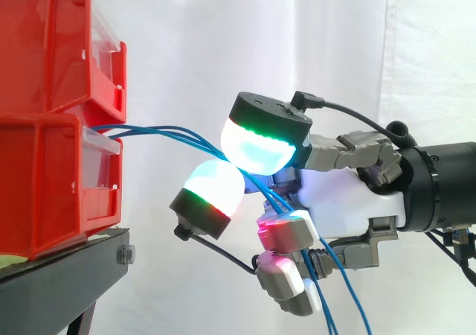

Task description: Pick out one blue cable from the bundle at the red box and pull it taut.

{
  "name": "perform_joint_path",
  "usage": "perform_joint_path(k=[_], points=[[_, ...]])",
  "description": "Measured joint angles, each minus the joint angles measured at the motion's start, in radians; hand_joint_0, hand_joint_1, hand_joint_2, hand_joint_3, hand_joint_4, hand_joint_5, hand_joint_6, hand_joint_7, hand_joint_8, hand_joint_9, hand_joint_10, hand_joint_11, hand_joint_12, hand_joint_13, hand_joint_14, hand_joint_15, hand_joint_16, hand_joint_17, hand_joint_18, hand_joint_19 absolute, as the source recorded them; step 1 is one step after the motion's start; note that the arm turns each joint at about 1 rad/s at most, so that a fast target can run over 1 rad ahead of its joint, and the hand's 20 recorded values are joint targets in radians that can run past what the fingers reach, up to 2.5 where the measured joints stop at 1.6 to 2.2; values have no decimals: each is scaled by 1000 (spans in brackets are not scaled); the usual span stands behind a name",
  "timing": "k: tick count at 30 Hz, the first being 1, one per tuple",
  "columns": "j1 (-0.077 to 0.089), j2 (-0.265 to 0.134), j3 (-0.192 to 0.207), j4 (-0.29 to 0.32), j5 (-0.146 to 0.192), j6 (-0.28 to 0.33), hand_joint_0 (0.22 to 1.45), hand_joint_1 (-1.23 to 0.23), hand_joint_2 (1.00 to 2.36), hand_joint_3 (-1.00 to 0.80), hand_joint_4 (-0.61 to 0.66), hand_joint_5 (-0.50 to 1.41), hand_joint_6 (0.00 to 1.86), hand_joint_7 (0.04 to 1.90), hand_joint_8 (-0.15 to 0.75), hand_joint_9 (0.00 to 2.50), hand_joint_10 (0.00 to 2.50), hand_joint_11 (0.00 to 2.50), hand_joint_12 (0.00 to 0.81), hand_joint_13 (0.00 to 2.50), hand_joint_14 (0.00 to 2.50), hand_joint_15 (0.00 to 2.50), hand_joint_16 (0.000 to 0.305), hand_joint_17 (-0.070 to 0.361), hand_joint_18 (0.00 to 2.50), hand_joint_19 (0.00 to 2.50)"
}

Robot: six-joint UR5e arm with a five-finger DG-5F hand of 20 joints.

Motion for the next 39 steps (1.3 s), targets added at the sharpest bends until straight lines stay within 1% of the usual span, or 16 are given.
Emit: perform_joint_path(k=[1, 2, 3, 5, 7, 12, 14, 15, 17, 18, 21, 23, 25, 29, 35, 39], points=[[0, 0, 0, 2, -1, 0, 698, -814, 1014, -308, -53, -142, 931, 980, 302, 1223, 33, 865, 368, 1091, 26, 635, 53, 120, 947, 826], [0, 0, 0, 3, -1, -1, 683, -821, 1007, -416, -29, -146, 939, 908, 295, 1222, 33, 850, 363, 1088, 25, 635, 53, 119, 935, 828], [0, 0, 0, 4, -1, -2, 660, -817, 1002, -475, -3, -145, 936, 884, 296, 1219, 33, 855, 364, 1087, 25, 637, 53, 118, 932, 836], [1, 0, 0, 6, -2, -6, 522, -737, 1000, -500, 21, -143, 925, 840, 306, 1228, 32, 839, 380, 1096, 24, 632, 57, 128, 963, 827], [2, 0, 0, 6, -2, -12, 496, -675, 1000, -500, 25, -141, 919, 823, 313, 1223, 33, 824, 388, 1102, 25, 627, 59, 133, 984, 816], [2, 0, 0, 7, -2, -22, 473, -470, 1000, -500, 19, -133, 899, 846, 317, 1260, 30, 807, 402, 1125, 23, 622, 62, 140, 1005, 819], [2, 0, 0, 7, -2, -22, 517, -355, 1000, -500, 6, -135, 892, 877, 305, 1256, 32, 828, 392, 1111, 24, 619, 59, 132, 973, 849], [1, 0, 0, 7, -2, -23, 541, -341, 1000, -500, -2, -135, 890, 885, 301, 1248, 32, 823, 385, 1105, 24, 640, 57, 128, 960, 859], [0, 0, 0, 7, -2, -23, 597, -386, 1001, -487, -15, -133, 892, 928, 295, 1247, 34, 837, 376, 1099, 26, 636, 55, 123, 942, 883], [0, 0, 0, 7, -2, -23, 602, -400, 1004, -459, -17, -133, 895, 924, 299, 1251, 34, 831, 378, 1099, 26, 637, 54, 122, 941, 874], [0, 0, 0, 7, -2, -23, 595, -443, 1013, -324, -10, -128, 903, 924, 305, 1256, 32, 830, 381, 1100, 26, 639, 55, 124, 944, 874], [0, 0, 0, 7, -2, -23, 594, -504, 1013, -227, 2, -119, 907, 920, 335, 1284, 29, 821, 409, 1129, 25, 617, 62, 140, 1002, 839], [0, 0, 0, 7, -3, -23, 590, -539, 1013, -190, 12, -117, 908, 915, 346, 1292, 30, 813, 420, 1140, 24, 613, 64, 145, 1023, 829], [0, 0, 0, 11, -3, -23, 589, -619, 1012, -162, 23, -124, 916, 885, 352, 1277, 31, 829, 428, 1147, 22, 608, 67, 150, 1042, 811], [0, 0, 0, 17, -3, -23, 594, -678, 1014, -157, 35, -142, 931, 824, 341, 1219, 30, 840, 416, 1131, 23, 621, 64, 145, 1013, 813], [0, 0, 0, 18, -3, -24, 631, -736, 1017, -181, -21, -162, 941, 811, 300, 1147, 31, 852, 388, 1100, 25, 633, 58, 130, 959, 842]])
